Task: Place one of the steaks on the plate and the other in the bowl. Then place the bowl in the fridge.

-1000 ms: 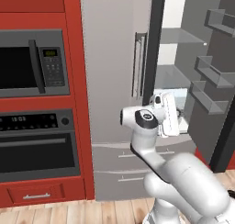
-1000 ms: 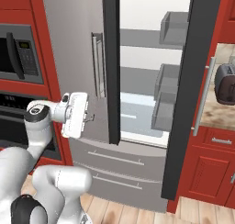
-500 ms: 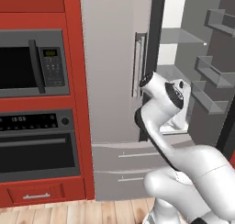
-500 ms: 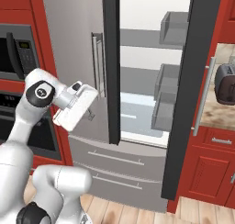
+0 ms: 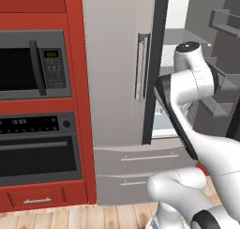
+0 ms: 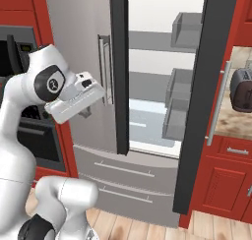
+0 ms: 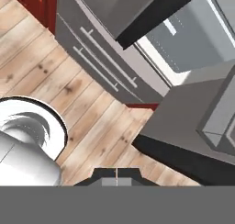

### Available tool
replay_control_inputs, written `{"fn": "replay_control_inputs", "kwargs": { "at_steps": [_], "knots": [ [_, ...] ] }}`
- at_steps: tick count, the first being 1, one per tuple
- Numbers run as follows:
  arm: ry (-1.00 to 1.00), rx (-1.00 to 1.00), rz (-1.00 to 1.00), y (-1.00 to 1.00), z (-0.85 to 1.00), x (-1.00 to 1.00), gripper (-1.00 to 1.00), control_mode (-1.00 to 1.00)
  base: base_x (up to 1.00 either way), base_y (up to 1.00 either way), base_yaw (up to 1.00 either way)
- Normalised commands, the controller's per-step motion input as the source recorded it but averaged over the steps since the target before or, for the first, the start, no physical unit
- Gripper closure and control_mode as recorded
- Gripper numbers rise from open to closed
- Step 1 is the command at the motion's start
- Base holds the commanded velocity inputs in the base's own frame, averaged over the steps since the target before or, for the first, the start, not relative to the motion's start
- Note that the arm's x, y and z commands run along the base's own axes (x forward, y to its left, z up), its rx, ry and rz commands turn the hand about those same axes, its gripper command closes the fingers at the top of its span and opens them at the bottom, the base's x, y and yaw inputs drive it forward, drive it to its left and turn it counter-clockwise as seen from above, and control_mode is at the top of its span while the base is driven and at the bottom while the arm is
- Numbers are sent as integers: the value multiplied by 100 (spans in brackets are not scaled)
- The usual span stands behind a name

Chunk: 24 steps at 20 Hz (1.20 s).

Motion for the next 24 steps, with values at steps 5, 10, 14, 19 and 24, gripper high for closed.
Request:
{"fn": "replay_control_inputs", "kwargs": {
  "at_steps": [5, 10, 14, 19, 24],
  "knots": [
    [-38, 36, -23, 18, 5, 0, 100, -100, 0, 0, 0],
    [-26, 28, -31, 0, -16, 0, 100, -100, 0, 0, 0],
    [-11, 11, -40, 22, -3, 0, 100, -100, 0, 0, 0],
    [-1, 2, -35, 38, 2, 4, 100, -100, 0, 0, 0],
    [-1, 4, -21, 20, 6, 14, -100, -100, 0, 0, 0]
  ]
}}
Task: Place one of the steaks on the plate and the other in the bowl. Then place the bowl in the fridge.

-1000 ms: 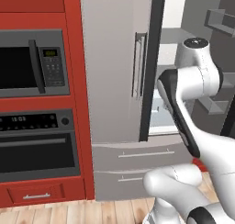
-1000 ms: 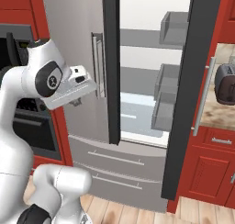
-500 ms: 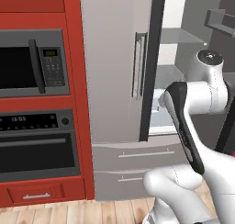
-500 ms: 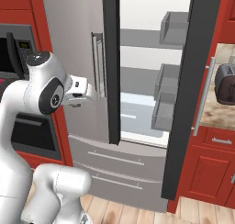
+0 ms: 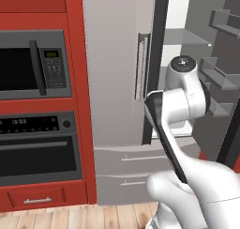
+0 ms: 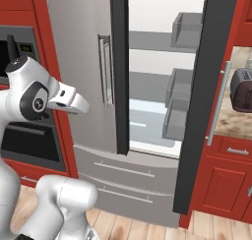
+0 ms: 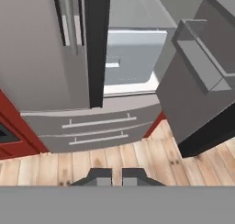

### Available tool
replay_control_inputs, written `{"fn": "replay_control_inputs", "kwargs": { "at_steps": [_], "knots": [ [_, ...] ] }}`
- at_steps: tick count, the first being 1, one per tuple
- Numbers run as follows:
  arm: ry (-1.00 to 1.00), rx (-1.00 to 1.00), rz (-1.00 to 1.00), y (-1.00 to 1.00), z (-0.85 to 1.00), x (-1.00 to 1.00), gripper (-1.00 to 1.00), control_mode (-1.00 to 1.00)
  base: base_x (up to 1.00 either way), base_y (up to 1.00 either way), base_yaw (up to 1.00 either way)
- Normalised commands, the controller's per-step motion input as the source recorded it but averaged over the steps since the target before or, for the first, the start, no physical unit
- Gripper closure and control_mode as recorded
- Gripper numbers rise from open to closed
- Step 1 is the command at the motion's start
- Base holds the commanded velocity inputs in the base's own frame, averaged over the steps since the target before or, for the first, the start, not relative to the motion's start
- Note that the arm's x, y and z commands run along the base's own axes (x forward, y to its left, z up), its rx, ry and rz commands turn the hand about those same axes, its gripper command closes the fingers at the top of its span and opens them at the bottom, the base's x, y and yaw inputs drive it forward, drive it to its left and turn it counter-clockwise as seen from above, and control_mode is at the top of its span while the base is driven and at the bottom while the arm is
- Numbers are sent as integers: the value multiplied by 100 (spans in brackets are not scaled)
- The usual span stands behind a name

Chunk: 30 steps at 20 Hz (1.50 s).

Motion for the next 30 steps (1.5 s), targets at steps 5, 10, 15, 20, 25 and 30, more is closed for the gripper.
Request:
{"fn": "replay_control_inputs", "kwargs": {
  "at_steps": [5, 10, 15, 20, 25, 30],
  "knots": [
    [-3, 6, -16, 1, 8, 17, -100, -100, 0, 0, 0],
    [-8, 4, -12, 0, 18, 18, -100, -100, 0, 0, 0],
    [-8, 2, -4, 0, 20, 30, -100, -100, 0, 0, 0],
    [0, 1, 0, 0, 6, 38, -100, -100, 0, 0, 0],
    [0, 0, 0, 0, 0, 45, -100, -100, 0, 0, 0],
    [0, 0, 0, 0, 0, 56, -100, -100, 0, 0, 0]
  ]
}}
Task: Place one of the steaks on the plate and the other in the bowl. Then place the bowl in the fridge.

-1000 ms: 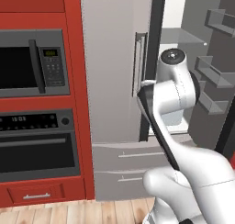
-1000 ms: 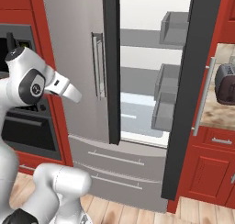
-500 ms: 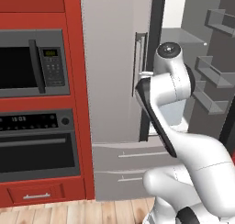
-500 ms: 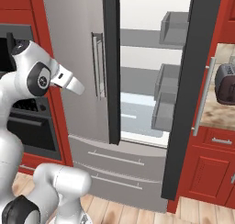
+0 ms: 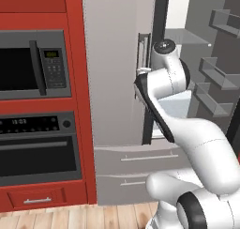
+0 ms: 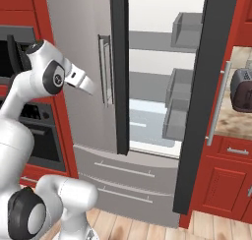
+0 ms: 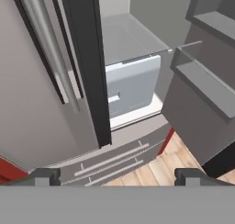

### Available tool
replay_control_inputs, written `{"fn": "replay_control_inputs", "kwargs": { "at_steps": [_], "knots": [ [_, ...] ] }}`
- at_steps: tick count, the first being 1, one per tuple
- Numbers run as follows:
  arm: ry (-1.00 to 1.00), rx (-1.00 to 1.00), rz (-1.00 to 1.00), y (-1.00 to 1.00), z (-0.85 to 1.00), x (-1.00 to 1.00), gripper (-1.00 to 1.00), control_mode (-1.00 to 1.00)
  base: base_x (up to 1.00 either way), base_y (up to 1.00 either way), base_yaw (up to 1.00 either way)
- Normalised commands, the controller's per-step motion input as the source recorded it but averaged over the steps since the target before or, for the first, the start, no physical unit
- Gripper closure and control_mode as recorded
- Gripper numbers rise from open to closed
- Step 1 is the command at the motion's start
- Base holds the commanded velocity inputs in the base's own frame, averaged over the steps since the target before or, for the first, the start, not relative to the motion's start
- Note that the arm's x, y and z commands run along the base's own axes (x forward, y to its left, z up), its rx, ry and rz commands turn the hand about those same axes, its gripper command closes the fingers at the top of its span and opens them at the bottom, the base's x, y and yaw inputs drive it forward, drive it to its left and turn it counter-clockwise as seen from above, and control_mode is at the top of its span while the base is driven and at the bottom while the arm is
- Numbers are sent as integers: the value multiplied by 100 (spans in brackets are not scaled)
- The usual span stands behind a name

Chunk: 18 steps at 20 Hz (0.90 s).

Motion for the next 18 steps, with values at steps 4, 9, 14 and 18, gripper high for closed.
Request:
{"fn": "replay_control_inputs", "kwargs": {
  "at_steps": [4, 9, 14, 18],
  "knots": [
    [0, 0, 0, 0, -6, 58, -100, -100, 0, 0, 0],
    [0, 0, 3, 0, -22, 60, -100, -100, 0, 0, 0],
    [0, 0, 4, 0, -34, 58, -100, -100, 0, 0, 0],
    [0, 0, 3, 0, -26, 55, -100, -100, 0, 0, 0]
  ]
}}
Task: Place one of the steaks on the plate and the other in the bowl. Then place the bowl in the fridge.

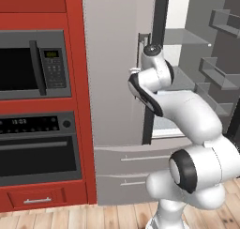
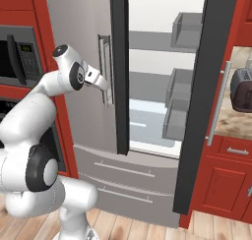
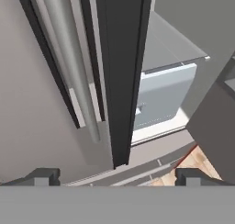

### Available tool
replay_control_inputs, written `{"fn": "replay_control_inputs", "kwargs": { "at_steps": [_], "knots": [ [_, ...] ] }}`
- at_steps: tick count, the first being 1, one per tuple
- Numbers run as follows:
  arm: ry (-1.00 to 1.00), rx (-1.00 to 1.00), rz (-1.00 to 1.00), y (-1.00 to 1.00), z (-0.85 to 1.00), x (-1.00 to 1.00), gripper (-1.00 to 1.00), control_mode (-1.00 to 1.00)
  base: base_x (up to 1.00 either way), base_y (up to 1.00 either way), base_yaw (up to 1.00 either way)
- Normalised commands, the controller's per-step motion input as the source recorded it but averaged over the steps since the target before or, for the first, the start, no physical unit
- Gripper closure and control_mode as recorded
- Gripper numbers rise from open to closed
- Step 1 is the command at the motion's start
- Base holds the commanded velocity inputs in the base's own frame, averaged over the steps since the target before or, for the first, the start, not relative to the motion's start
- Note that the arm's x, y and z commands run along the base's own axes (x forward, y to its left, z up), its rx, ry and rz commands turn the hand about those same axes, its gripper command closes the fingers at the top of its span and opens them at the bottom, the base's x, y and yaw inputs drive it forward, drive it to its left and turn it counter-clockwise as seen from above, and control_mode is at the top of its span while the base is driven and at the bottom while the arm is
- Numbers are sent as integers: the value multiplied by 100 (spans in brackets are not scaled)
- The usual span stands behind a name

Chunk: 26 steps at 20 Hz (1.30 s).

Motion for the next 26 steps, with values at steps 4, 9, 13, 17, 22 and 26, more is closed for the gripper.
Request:
{"fn": "replay_control_inputs", "kwargs": {
  "at_steps": [4, 9, 13, 17, 22, 26],
  "knots": [
    [0, 0, 2, 0, -12, 52, -100, -100, 0, 0, 0],
    [0, 0, 2, 0, -18, 54, -100, -100, 0, 0, 0],
    [0, 0, 2, 0, -15, 53, -100, -100, 0, 0, 0],
    [0, 0, 1, 0, -8, 53, -100, -100, 0, 0, 0],
    [0, -1, 1, 0, -9, 55, -100, -100, 0, 0, 0],
    [0, -2, 1, 0, -16, 52, -100, -100, 0, 0, 0]
  ]
}}
